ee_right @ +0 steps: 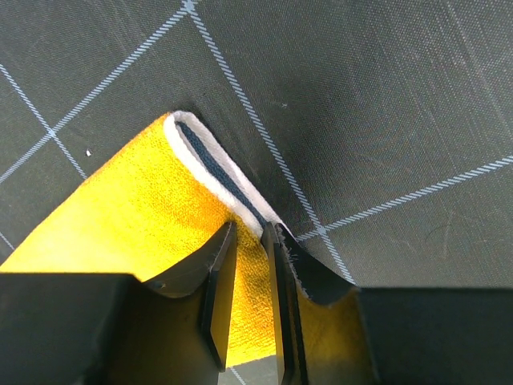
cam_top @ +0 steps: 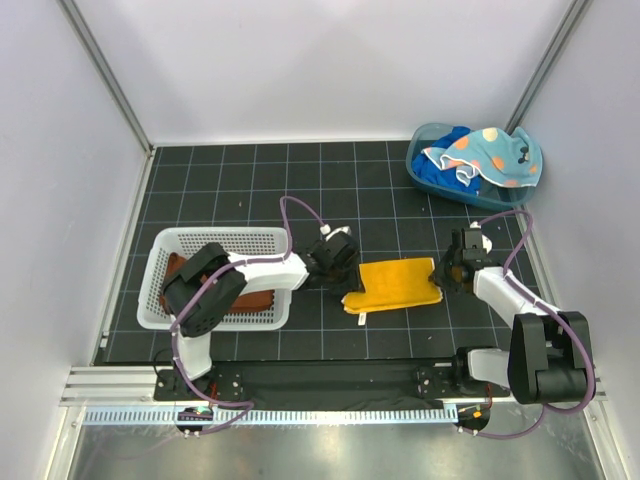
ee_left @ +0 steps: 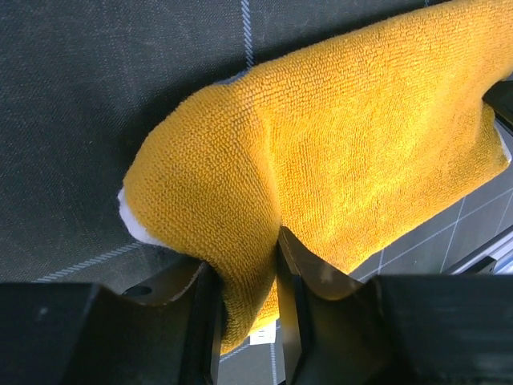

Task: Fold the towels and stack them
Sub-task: Fold the towel, then neatly place the folded towel into the bin

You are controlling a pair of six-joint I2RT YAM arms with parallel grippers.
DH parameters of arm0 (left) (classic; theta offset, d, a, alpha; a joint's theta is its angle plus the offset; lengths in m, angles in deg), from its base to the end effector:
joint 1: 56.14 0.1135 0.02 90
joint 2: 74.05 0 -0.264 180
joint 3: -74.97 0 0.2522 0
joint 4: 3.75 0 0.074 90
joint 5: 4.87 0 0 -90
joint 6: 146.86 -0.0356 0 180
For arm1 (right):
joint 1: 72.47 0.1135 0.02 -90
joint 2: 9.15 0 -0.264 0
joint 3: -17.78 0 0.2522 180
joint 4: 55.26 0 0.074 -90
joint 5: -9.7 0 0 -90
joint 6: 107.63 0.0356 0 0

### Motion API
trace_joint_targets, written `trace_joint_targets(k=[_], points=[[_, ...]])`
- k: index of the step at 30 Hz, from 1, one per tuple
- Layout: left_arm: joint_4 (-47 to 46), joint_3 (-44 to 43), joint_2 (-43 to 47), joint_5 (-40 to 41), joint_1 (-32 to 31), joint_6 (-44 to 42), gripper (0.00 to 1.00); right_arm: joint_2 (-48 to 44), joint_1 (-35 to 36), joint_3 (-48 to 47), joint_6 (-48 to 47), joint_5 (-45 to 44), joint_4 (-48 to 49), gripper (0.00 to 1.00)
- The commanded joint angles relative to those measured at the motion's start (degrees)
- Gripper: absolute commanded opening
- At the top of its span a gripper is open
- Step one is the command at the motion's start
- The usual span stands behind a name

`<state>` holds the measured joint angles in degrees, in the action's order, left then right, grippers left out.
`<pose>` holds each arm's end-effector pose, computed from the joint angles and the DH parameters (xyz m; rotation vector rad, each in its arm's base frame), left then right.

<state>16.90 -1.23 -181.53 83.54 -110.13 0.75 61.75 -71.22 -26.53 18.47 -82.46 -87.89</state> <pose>0.2240 -0.3099 0.1481 -0.0719 2.6811 -0.7862 0.2152 0.0034 0.1559 0.7960 2.4908 0.1838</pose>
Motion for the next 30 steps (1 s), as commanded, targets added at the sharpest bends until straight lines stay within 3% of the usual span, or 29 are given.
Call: trace_joint_targets(k=[1,5,8,14,19,25,30], points=[[6.46,0.39,-4.31,1.06,-1.02,-1.09,0.33,-0.84,-0.47,-0.83,-1.47,-1.45,-0.89,0.30],[8.39,-1.90,-5.54,2.01,-2.07,-2.06,0.35,-4.18,-0.38,-2.76,-2.08,-2.07,-4.41,0.40],[11.29,-2.52,-4.15,5.87,-2.25,-2.85,0.48,-8.22,0.23,-5.04,-2.70,-1.89,-7.66,0.51],[17.43,-4.97,3.31,11.16,-2.16,-7.84,0.61,-14.46,2.95,-11.10,-2.70,-4.09,-14.08,0.57],[24.56,-8.67,8.86,16.79,-1.20,-9.97,0.70,-14.65,18.50,-14.01,2.13,-11.98,-15.49,0.57],[28.26,-6.83,21.68,18.89,0.47,-10.23,0.70,-9.12,32.28,-13.92,6.61,-15.86,-11.10,0.57],[33.16,-6.74,30.64,22.05,0.65,-10.06,0.69,3.60,46.26,-20.68,9.08,-24.71,-10.65,0.59]])
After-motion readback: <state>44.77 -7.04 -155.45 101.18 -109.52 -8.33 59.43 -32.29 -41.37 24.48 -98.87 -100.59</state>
